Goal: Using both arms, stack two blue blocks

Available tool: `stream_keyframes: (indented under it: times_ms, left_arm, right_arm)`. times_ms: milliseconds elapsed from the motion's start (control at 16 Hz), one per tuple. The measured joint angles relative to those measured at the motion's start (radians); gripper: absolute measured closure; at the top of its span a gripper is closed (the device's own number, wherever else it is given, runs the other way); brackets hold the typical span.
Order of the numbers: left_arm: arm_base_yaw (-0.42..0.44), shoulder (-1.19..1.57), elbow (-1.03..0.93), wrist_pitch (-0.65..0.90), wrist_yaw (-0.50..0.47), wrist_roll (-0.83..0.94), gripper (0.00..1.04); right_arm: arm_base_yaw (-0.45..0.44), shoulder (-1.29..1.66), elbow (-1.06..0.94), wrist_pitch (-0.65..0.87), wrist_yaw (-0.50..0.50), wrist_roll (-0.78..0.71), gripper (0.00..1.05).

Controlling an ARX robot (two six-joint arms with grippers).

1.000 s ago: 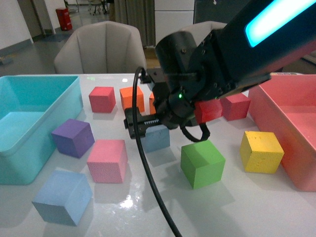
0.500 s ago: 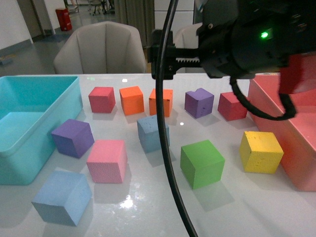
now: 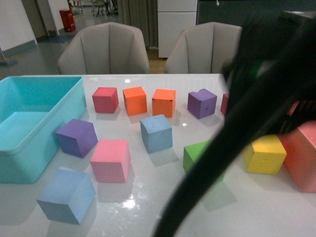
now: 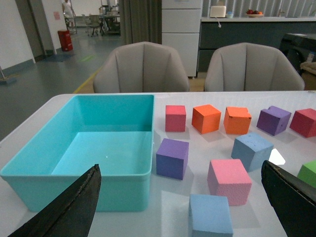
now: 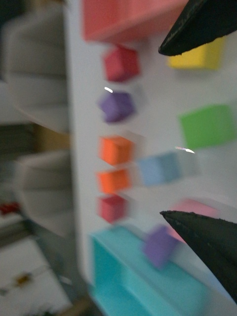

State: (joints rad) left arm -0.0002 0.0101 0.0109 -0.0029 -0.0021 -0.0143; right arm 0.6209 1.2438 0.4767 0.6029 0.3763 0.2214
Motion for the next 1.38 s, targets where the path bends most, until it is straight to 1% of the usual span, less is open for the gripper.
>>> stream_keyframes:
  times_ms: [62,125,188,250,375,438,500,562,625,875,1188,1375]
  left_arm:
    - [-0.002,0.000,0.000,0.003,0.006,0.000,0.07]
    - [-0.001,0.000,0.000,-0.001,0.000,0.000,0.07]
    - [0.002,0.000,0.000,-0.003,-0.002,0.000,0.07]
    - [-0.005,0.000,0.000,0.003,0.003,0.001,0.07]
    - [0.001,0.000,0.000,-0.002,0.002,0.001,0.07]
    - [0.000,0.000,0.000,0.000,0.002,0.001,0.07]
    - [0.000,0.000,0.000,0.000,0.002,0.001,0.07]
    - [0.000,0.000,0.000,0.000,0.002,0.001,0.07]
    - [0.000,0.000,0.000,0.000,0.002,0.001,0.07]
    - [0.000,0.000,0.000,0.000,0.002,0.001,0.07]
    - [0.000,0.000,0.000,0.000,0.002,0.001,0.07]
    - [0.000,0.000,0.000,0.000,0.002,0.001,0.07]
  right_arm:
    - [-0.023,-0.062,-0.075,0.134,0.111,-0.070,0.23]
    - [-0.078,-0.116,-0.161,0.196,0.119,-0.126,0.32]
    - [-0.187,-0.072,-0.178,0.285,0.062,-0.163,0.43]
    - [-0.299,-0.080,-0.195,0.247,-0.034,-0.188,0.56]
    - [-0.443,-0.335,-0.341,0.124,-0.197,-0.207,0.83]
    - [-0.553,-0.462,-0.386,0.074,-0.307,-0.212,0.98]
    - [-0.623,-0.534,-0.420,0.035,-0.354,-0.216,1.03]
    - [-0.627,-0.538,-0.453,0.095,-0.363,-0.215,1.03]
    - [-0.621,-0.568,-0.464,0.034,-0.375,-0.216,1.03]
    - [-0.621,-0.671,-0.464,-0.032,-0.376,-0.216,1.03]
    - [-0.621,-0.868,-0.464,-0.225,-0.376,-0.216,1.03]
    - [-0.621,-0.946,-0.465,-0.299,-0.376,-0.216,1.03]
